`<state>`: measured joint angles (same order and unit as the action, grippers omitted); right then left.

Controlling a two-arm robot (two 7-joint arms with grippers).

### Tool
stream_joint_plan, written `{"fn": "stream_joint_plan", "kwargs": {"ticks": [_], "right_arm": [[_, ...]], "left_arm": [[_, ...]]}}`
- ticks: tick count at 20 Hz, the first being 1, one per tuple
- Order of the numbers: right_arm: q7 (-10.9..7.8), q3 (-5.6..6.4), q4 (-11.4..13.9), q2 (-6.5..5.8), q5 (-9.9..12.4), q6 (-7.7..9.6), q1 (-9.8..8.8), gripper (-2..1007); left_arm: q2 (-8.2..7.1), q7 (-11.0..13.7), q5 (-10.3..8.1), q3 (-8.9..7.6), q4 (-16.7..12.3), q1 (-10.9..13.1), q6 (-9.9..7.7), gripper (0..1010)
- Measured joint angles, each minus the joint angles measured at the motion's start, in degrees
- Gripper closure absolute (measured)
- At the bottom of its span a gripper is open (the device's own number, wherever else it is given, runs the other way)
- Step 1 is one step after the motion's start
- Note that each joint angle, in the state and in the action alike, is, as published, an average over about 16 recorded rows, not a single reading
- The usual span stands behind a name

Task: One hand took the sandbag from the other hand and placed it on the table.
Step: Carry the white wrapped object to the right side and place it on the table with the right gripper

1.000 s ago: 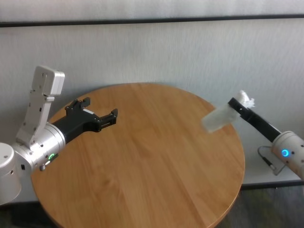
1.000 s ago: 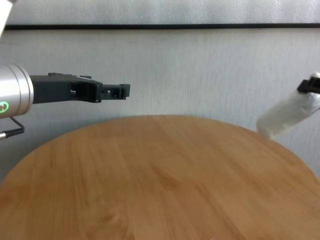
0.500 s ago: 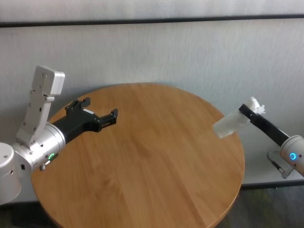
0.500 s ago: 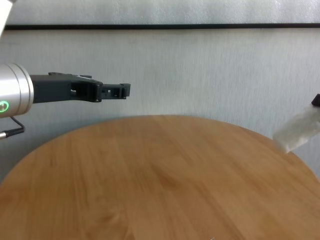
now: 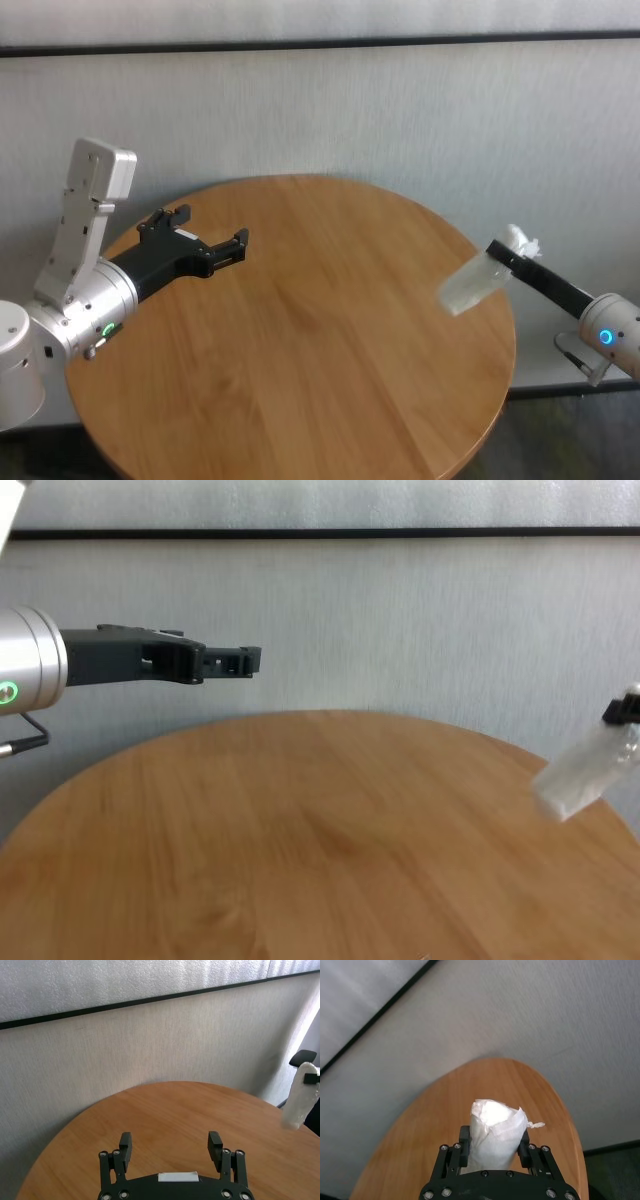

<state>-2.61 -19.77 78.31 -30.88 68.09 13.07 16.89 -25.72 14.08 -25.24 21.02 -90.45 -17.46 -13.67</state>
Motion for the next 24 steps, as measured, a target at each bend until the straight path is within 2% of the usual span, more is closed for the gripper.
{"fn": "stream_joint_plan", "kwargs": {"ticks": [6, 10, 19, 24], "right_arm": [[-0.44, -1.69, -1.29, -0.43, -0.24, 3.22, 1.41, 460], [-1.63, -2.92, -2.29, -0.70, -0.66, 4.21, 2.50, 461], [-3.87, -4.27, -3.56, -0.79, -1.33, 4.22, 3.77, 447], [-3.80, -4.31, -3.59, -0.78, -1.38, 4.10, 3.79, 379]], "left_arm": [[0.00, -0.01, 0.00, 0.01, 0.00, -0.01, 0.00, 10], [0.00, -0.01, 0.00, 0.01, -0.01, -0.01, 0.00, 10], [0.00, -0.01, 0.00, 0.01, -0.01, -0.01, 0.00, 10], [0.00, 0.00, 0.00, 0.02, -0.01, -0.01, 0.00, 10]]}}
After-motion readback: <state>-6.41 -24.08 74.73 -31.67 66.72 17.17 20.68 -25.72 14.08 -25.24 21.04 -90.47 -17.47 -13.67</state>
